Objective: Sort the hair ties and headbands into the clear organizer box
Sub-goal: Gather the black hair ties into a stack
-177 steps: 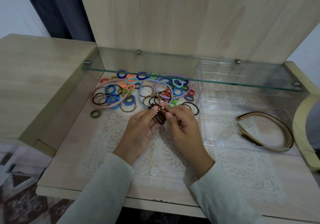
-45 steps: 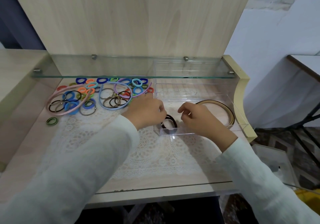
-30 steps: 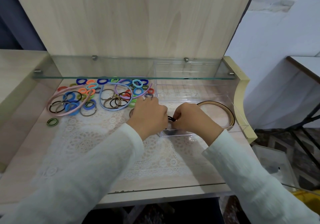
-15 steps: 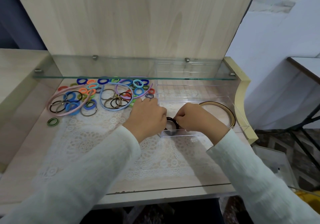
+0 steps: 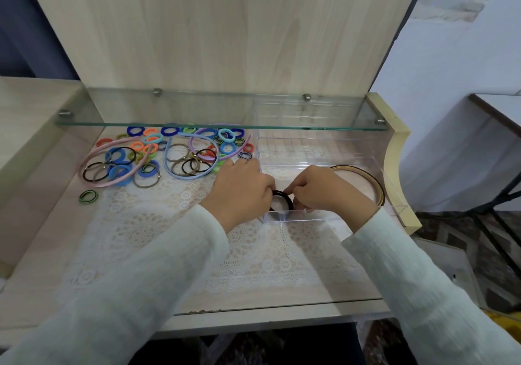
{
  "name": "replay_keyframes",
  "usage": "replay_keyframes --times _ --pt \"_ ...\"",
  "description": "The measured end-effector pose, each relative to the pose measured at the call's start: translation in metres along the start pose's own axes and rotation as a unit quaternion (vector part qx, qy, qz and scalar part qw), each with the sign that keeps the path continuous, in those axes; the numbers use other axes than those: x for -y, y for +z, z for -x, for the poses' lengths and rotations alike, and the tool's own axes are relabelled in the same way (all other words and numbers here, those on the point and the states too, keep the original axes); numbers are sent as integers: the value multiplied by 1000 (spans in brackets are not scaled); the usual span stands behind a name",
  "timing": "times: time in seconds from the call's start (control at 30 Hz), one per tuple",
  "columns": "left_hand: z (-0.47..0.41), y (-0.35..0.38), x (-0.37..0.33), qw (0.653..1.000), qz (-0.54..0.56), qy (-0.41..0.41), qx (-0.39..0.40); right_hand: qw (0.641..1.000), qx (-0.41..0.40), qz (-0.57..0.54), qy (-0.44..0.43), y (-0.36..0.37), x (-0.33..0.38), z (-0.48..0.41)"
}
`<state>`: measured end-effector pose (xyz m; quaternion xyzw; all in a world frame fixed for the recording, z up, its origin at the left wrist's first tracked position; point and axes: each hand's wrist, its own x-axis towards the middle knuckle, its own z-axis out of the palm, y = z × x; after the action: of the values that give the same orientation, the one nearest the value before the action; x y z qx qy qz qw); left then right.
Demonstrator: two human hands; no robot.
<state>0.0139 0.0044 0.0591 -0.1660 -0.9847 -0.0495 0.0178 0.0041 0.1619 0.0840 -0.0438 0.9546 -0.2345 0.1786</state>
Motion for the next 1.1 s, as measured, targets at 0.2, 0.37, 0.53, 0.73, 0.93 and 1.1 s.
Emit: replay_keyframes --times 0.2,0.37,0.53,0.73,0.93,1.1 --pt "-1 3 4 1000 -3 -3 -4 1000 -12 -17 4 2 -3 -3" --pt "-1 5 3 1000 -16 2 -6 1000 -10 -9 -7 5 -1 -4" --pt "-2 10 6 999 5 1 -43 999 -29 -16 -2 7 -5 -7" --pt "8 30 17 983 103 4 -149 992 -76 -40 -95 19 -16 -10" --pt "27 48 28 987 72 65 -129 979 -93 -50 -176 29 -25 -14" --pt "28 56 31 988 64 62 -122 979 -86 -44 -179 28 -23 -14"
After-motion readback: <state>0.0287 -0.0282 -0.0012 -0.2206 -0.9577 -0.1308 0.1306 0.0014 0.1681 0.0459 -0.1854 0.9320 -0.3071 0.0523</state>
